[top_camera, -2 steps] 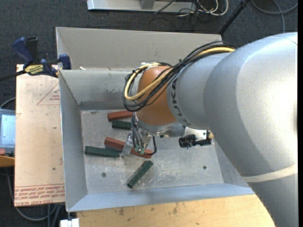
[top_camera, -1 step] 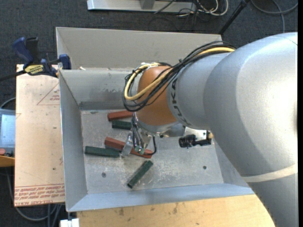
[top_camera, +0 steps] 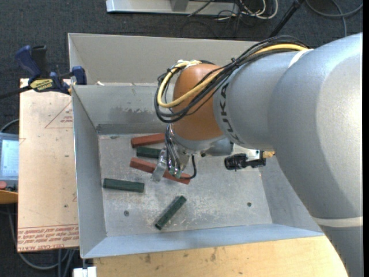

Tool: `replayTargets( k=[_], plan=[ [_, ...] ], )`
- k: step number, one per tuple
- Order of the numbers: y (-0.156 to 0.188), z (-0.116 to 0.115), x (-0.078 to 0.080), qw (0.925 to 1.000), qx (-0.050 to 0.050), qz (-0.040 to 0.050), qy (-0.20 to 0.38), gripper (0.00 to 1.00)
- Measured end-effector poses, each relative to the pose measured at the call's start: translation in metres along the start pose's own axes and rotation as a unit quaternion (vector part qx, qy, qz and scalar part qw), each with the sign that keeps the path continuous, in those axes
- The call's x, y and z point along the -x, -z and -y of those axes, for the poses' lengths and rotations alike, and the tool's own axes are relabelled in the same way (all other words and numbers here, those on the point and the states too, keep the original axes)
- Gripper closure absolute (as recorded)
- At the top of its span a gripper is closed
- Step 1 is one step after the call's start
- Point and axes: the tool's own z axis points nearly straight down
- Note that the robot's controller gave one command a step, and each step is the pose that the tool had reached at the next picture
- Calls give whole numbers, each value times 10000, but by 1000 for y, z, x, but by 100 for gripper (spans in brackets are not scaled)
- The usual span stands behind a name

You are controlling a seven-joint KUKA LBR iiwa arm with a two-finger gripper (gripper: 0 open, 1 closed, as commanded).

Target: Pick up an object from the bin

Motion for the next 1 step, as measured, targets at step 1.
replayTargets(
  k=[1],
  plan=[
    [66,-2,2,10000,8,11,15,100]
  ],
)
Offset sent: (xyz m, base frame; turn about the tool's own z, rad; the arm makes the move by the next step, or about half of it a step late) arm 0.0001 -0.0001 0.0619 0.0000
